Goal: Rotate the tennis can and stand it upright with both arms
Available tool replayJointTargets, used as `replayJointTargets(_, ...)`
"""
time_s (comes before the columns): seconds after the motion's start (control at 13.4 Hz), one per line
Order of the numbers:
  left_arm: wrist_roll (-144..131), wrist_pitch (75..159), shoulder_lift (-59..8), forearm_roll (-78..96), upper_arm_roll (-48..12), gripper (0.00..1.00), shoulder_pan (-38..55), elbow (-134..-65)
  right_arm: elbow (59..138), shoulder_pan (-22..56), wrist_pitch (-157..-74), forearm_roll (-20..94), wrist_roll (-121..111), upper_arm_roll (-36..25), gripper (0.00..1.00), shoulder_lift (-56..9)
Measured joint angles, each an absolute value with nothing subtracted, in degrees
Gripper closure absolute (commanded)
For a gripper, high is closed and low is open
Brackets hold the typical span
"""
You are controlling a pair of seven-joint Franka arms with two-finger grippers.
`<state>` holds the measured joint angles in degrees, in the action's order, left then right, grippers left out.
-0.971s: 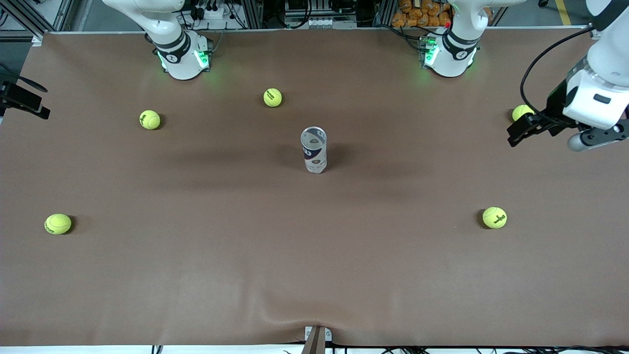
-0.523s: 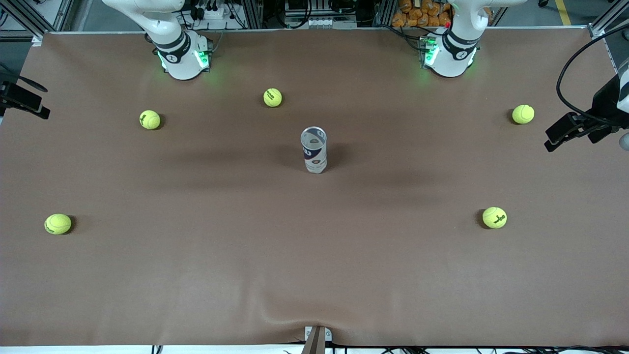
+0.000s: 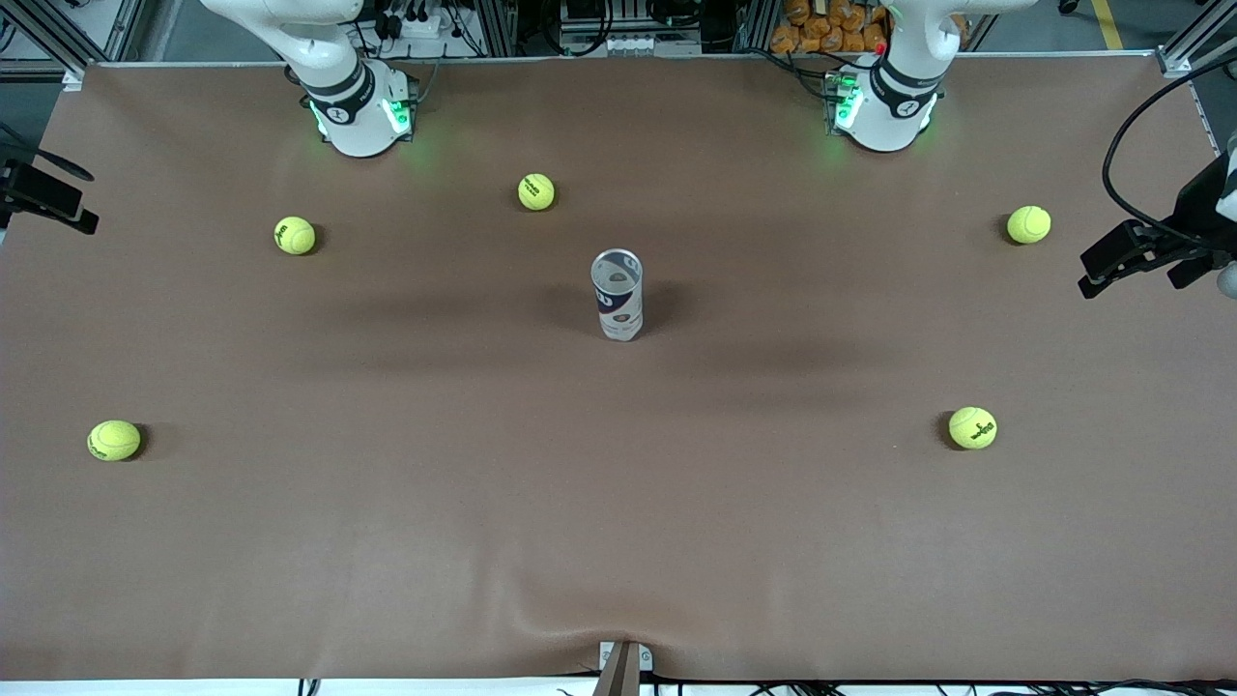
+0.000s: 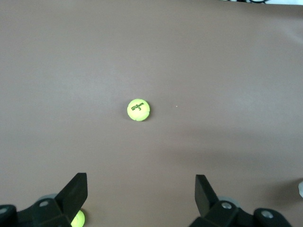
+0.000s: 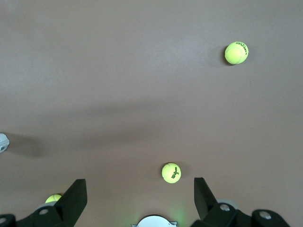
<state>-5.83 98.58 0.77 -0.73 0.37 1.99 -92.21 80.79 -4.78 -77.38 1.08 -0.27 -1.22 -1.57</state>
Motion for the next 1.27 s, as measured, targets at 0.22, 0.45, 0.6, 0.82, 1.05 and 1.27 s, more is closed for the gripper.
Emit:
replayJointTargets(0.22,-3.04,98.58,0.76,-0.02,0.38,0.0,2.07,-92.19,80.79,-4.78,-77.38,1.08,-0.27,-1.22,0.0,-1.57)
replayJointTargets(0.45,-2.59,98.43,0.75,-0.01,0.24,0.0,2.31,-92.19,80.79,-4.78,-77.37,1.08,-0.28,-1.22,0.0,-1.57)
replayJointTargets(0.6,-2.55,98.27,0.73,-0.01,0.18,0.0,2.45,-92.19,80.79,-4.78,-77.35,1.08,-0.28,-1.22,0.0,-1.57)
replayJointTargets(0.82,-2.55,97.56,0.67,-0.01,0.17,0.0,2.51,-92.19,80.79,-4.78,-77.35,1.08,-0.29,-1.22,0.0,-1.57)
replayJointTargets(1.05,-2.55,95.58,0.67,-0.01,-0.04,0.0,2.87,-92.1,80.79,-4.78,-77.33,1.08,-0.29,-1.22,0.0,-1.57)
replayJointTargets(1.27,-2.55,93.36,0.68,0.05,-0.32,0.0,2.97,-91.92,80.79,-4.78,-77.32,1.08,-0.29,-1.22,0.0,-1.57)
